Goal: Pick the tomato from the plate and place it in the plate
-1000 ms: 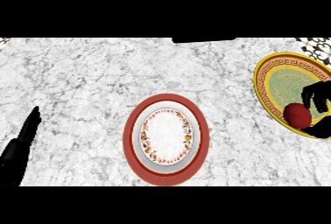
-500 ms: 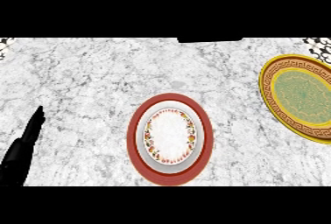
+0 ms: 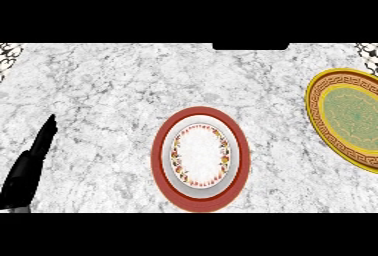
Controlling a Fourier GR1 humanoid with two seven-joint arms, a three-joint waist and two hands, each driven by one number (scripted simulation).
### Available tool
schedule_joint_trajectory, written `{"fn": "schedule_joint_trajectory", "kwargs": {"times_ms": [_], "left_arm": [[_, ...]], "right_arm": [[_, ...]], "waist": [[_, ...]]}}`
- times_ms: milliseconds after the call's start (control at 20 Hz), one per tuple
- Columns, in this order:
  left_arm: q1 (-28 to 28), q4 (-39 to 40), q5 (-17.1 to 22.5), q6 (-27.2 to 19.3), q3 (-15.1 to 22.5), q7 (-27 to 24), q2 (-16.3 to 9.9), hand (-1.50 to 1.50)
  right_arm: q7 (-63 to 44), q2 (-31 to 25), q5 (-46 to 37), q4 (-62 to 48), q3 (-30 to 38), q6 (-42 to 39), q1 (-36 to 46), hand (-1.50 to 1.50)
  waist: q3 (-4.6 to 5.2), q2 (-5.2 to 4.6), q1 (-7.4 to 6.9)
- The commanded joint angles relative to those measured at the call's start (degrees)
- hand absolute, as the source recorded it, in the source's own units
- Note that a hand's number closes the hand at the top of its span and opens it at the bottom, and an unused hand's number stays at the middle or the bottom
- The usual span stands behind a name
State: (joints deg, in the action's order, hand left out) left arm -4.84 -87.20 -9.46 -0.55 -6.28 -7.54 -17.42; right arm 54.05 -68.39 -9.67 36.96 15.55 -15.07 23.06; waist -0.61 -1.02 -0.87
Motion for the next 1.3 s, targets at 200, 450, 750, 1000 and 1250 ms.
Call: {"fn": "schedule_joint_trajectory", "kwargs": {"times_ms": [200,450,750,1000,1250], "left_arm": [[1.15,2.13,-0.90,0.00,0.70,-0.50,0.67,0.00],[1.70,1.98,-2.29,-0.22,1.90,-0.40,1.12,0.00],[2.84,1.88,-3.19,-1.15,2.06,1.16,1.96,0.00],[-0.50,0.26,-2.29,-0.09,1.72,0.12,2.31,0.00],[2.53,1.45,-1.39,1.59,-0.84,0.42,-0.40,0.00]], "right_arm": [[10.81,-1.63,0.57,-5.50,-2.26,-10.27,3.54,1.50],[4.83,2.46,-1.47,-4.40,-7.43,-10.16,9.41,1.50],[-0.71,8.57,-6.28,-3.13,-14.47,-7.89,14.13,1.50],[-3.30,12.59,-10.74,-5.23,-18.27,-6.44,18.03,1.50],[-3.44,19.87,-14.08,-7.90,-21.65,-3.80,18.59,1.50]], "waist": [[0.39,0.26,-1.40],[0.49,0.32,-1.99],[0.56,0.45,-1.45],[0.57,0.64,-1.06],[0.55,0.56,-0.87]]}}
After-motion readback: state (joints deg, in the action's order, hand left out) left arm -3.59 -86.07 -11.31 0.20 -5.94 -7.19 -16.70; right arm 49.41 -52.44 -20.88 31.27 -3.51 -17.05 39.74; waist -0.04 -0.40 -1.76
